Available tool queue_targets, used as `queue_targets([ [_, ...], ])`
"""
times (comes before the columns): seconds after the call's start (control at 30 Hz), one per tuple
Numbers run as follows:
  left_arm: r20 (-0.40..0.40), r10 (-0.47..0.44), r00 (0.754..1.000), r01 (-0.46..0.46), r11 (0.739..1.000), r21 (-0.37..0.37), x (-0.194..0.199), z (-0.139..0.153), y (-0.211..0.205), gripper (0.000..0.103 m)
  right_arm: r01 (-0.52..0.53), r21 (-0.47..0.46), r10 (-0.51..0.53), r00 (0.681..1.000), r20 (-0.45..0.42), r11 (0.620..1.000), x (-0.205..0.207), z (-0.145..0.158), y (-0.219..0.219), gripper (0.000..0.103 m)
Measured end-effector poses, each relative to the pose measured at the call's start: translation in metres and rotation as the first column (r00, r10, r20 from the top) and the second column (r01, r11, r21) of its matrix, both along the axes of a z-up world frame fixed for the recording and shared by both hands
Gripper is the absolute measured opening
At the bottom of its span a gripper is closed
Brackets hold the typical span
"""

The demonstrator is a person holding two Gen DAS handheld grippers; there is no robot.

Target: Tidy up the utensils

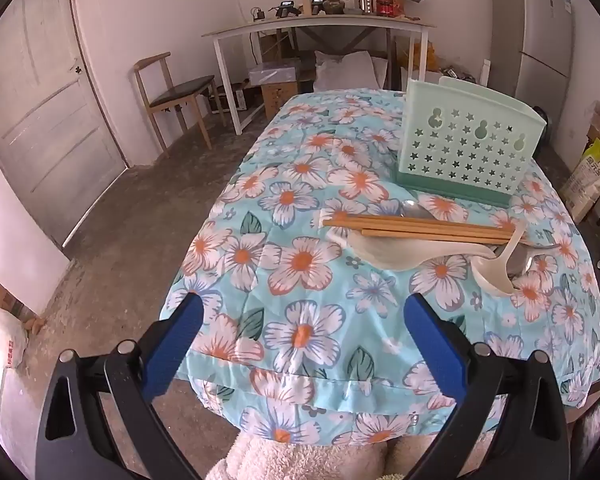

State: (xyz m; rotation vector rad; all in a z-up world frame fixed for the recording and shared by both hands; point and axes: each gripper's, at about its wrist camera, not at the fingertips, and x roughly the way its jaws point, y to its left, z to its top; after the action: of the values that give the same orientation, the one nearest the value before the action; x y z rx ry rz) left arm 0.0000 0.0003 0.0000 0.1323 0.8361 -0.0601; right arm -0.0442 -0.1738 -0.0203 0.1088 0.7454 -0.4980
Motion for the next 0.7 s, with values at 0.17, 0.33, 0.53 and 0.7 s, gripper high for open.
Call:
queue_targets([
  [0.17,-0.011,0.004,1.0,-0.004,1.0,-0.009,-0.0003,-0.0014,0.0038,0.099,0.001,-0.005,-0.001,1.0,0.006,1.0,0.0001,0.0009,0.0015,0.095],
  [0.33,-0.016,0.001,1.0,-0.001,1.0,-0.002,-0.0022,-0.0023,-0.0021,0.099,0.0,-0.008,0.0,1.0,0.005,1.0,0.0019,0.0011,0.0042,0.095],
  [0.53,-0.022,-0.01,1.0,0.01,1.0,-0.005,0.0016,-0.0035,-0.0008,0.099,0.0,-0.005,0.0,1.0,0.01,1.0,-0.0001,0.0029,0.0056,0.095],
  [0.7,-0.016,-0.005,1.0,0.005,1.0,0.003,0.0028,-0.0051,0.0001,0.099,0.0,-0.004,0.001,1.0,0.01,1.0,-0.0045,0.0027,-0.0005,0.095],
])
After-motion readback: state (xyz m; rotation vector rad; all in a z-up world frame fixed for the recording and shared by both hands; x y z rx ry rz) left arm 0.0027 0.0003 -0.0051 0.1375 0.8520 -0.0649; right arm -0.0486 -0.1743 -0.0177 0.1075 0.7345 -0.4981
